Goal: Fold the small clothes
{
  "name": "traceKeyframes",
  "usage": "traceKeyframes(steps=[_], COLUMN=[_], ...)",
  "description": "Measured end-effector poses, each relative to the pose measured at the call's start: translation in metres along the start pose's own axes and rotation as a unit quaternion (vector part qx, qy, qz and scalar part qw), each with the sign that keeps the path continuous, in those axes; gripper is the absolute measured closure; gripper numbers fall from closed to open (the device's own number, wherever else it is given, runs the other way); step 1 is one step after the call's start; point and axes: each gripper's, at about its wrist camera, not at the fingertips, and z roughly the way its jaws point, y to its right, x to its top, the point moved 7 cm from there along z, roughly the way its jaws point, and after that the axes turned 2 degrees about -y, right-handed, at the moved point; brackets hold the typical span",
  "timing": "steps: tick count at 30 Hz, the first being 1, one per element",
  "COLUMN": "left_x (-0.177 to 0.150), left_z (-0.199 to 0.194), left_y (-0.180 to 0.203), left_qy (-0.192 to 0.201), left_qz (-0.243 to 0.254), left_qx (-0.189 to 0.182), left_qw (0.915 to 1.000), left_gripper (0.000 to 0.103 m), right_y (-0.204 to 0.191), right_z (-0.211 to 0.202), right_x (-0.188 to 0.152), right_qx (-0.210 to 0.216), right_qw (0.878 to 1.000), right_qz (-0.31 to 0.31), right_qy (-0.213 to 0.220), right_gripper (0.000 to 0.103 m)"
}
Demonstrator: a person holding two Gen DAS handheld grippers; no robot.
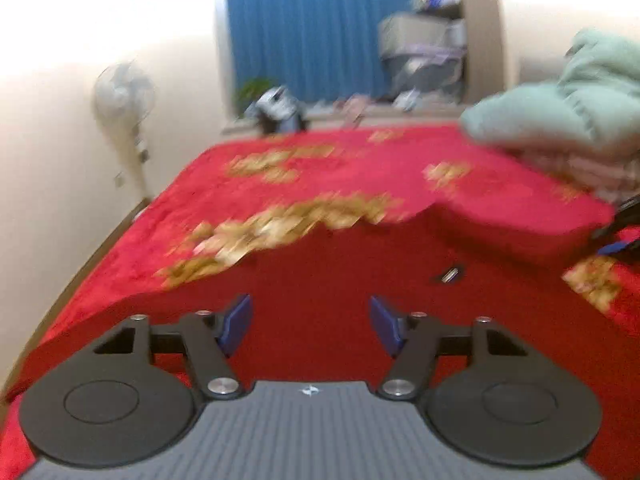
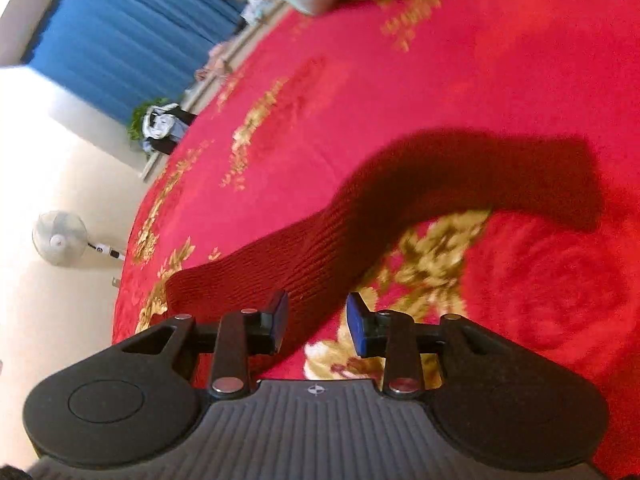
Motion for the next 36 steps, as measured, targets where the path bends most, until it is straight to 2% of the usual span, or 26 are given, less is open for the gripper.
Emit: traceKeyframes(steps=[2,5,9,10,12,13,14,17,19,21,22,23,24,25,27,28,30,32,36], left_x=[0.001,-0.002,-0.012,-0.015,-0.022,-0.023,-0.023,-0.022,-0.021,-0.022,-0.023,-0.023,-0.024,-0.024,-0.026,-0.026,-0.026,-0.026,-0.029], left_z=[0.008,0.021,0.031,0.034,0.036,0.046,0.046,0.048,0.050,0.051,0.051,0.049,0.048,0.048,0.047,0.047,0.046,0.046,0.047], left_y=[0.009,0.015,0.015,0.015,0.014,0.011,0.010,0.011,0.010,0.011,0.011,0.013,0.014,0.014,0.017,0.017,0.018,0.018,0.023], left_qy=[0.001,-0.014,-0.024,-0.026,-0.028,-0.028,-0.027,-0.026,-0.026,-0.028,-0.030,-0.030,-0.031,-0.033,-0.035,-0.036,-0.036,-0.036,-0.039], left_qz=[0.023,0.030,0.039,0.043,0.049,0.050,0.051,0.050,0.049,0.049,0.049,0.051,0.054,0.057,0.061,0.061,0.059,0.062,0.076], left_qx=[-0.001,-0.010,-0.021,-0.021,-0.024,-0.024,-0.024,-0.024,-0.023,-0.024,-0.024,-0.024,-0.024,-0.024,-0.022,-0.022,-0.024,-0.025,-0.025], left_qw=[0.9997,0.9994,0.9987,0.9985,0.9981,0.9981,0.9980,0.9981,0.9982,0.9981,0.9981,0.9979,0.9977,0.9975,0.9973,0.9973,0.9973,0.9971,0.9960], left_gripper=[0.031,0.031,0.031,0.031,0.031,0.031,0.031,0.031,0.031,0.031,0.031,0.031,0.031,0.031,0.031,0.031,0.031,0.031,0.031], right_y=[0.002,0.010,0.013,0.012,0.010,0.008,0.006,-0.024,-0.046,-0.045,-0.036,-0.024,-0.006,0.010,0.028,0.030,0.025,0.026,0.024], right_z=[0.016,0.045,0.061,0.064,0.068,0.068,0.064,0.027,-0.004,-0.021,-0.018,-0.010,0.005,0.010,0.011,0.007,0.002,0.003,0.023], right_x=[0.003,0.000,0.003,0.005,0.008,0.010,0.014,0.040,0.053,0.057,0.058,0.057,0.052,0.046,0.039,0.040,0.042,0.041,0.038], right_qx=[0.006,0.006,0.007,0.004,-0.002,-0.004,-0.009,-0.016,-0.007,-0.035,-0.066,-0.091,-0.108,-0.099,-0.051,-0.038,-0.017,0.013,0.071], right_qw=[1.000,0.998,0.996,0.996,0.995,0.995,0.995,0.990,0.979,0.970,0.971,0.976,0.983,0.986,0.983,0.981,0.980,0.978,0.971], right_qz=[0.021,0.059,0.094,0.093,0.092,0.093,0.090,0.030,-0.017,-0.035,-0.031,-0.017,0.015,0.060,0.140,0.151,0.147,0.158,0.208], right_qy=[-0.004,-0.024,0.003,0.009,0.022,0.031,0.047,0.140,0.203,0.238,0.228,0.196,0.146,0.119,0.111,0.118,0.133,0.133,0.090], right_gripper=[0.062,0.061,0.062,0.064,0.077,0.088,0.094,0.095,0.097,0.100,0.099,0.099,0.099,0.096,0.096,0.095,0.088,0.058,0.056])
